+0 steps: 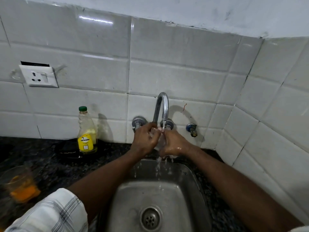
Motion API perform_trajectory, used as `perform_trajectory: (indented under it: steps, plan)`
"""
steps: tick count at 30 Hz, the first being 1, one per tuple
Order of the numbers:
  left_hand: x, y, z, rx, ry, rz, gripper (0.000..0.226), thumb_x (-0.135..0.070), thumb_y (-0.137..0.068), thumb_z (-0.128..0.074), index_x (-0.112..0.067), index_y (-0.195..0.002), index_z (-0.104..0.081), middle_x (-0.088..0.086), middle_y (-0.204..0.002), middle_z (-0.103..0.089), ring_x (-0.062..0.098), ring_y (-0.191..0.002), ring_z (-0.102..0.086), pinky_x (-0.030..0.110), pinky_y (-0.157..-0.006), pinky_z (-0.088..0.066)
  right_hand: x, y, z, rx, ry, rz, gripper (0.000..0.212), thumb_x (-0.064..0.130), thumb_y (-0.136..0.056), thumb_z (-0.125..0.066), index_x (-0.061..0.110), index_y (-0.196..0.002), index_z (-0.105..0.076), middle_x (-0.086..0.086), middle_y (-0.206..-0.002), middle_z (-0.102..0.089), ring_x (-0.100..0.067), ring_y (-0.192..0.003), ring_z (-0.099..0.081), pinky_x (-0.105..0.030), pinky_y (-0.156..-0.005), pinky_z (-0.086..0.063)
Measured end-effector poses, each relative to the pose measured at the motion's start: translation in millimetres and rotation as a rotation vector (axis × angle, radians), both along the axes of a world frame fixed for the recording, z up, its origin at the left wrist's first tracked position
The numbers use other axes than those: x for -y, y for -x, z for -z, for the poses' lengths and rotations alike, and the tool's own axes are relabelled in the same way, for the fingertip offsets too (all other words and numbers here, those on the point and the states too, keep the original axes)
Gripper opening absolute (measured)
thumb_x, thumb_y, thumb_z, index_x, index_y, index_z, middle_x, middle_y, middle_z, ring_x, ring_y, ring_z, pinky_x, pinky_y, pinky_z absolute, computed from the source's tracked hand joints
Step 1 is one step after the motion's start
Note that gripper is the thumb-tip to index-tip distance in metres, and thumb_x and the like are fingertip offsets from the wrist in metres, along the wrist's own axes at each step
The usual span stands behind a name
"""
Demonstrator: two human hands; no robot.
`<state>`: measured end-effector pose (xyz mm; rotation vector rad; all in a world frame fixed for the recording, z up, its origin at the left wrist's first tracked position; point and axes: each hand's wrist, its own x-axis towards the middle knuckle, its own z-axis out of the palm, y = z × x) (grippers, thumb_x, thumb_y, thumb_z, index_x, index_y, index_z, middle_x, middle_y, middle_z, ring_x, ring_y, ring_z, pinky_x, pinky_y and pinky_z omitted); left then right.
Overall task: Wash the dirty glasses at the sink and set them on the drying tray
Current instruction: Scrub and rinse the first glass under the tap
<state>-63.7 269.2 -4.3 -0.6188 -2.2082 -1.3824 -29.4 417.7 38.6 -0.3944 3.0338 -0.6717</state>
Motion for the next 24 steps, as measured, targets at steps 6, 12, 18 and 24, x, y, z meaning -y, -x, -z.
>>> perform_trajectory:
  steps: [6, 12, 18, 24]
  plan:
    - [-15, 11, -9, 0.277, 0.032, -0.15, 0.038, -0.041, -0.097, -0.049, -0.013, -0.078, -0.067, 0.001, -0.076, -0.067, 0.021, -0.073, -0.064, 0.034, -0.071, -0.053, 8, -1, 13, -0.315, -0.365, 0.12, 0.069, 0.037, -0.073, -0.077, 0.018, -0.132, -0.045, -0.002, -0.11, -0.064, -0.024, -0.094, -0.064, -0.031, -0.073, -0.051]
    - [-9, 4, -7, 0.026, 0.071, -0.011, 0.035, -0.038, -0.095, -0.049, -0.009, -0.095, -0.07, 0.006, -0.088, -0.072, 0.011, -0.074, -0.062, 0.022, -0.064, -0.044, 3, -4, 2, -0.03, -0.031, 0.072, 0.069, 0.025, -0.065, -0.085, 0.019, -0.125, -0.051, 0.005, -0.102, -0.06, -0.016, -0.091, -0.061, -0.024, -0.07, -0.047]
    - [-14, 5, -9, 0.103, 0.075, -0.06, 0.032, -0.035, -0.1, -0.05, -0.009, -0.101, -0.068, 0.002, -0.094, -0.069, 0.01, -0.076, -0.061, 0.02, -0.063, -0.042, -1, -3, 5, -0.11, -0.118, 0.099, 0.068, 0.032, -0.068, -0.083, 0.021, -0.125, -0.047, 0.005, -0.097, -0.061, -0.015, -0.084, -0.061, -0.022, -0.065, -0.046]
    - [-16, 8, -8, 0.141, 0.138, -0.056, 0.038, -0.038, -0.097, -0.043, -0.012, -0.086, -0.067, 0.009, -0.086, -0.07, 0.021, -0.078, -0.064, 0.029, -0.066, -0.045, 5, -8, 9, -0.144, -0.166, 0.136, 0.066, 0.032, -0.07, -0.08, 0.02, -0.126, -0.048, 0.0, -0.107, -0.062, -0.022, -0.094, -0.063, -0.029, -0.071, -0.047]
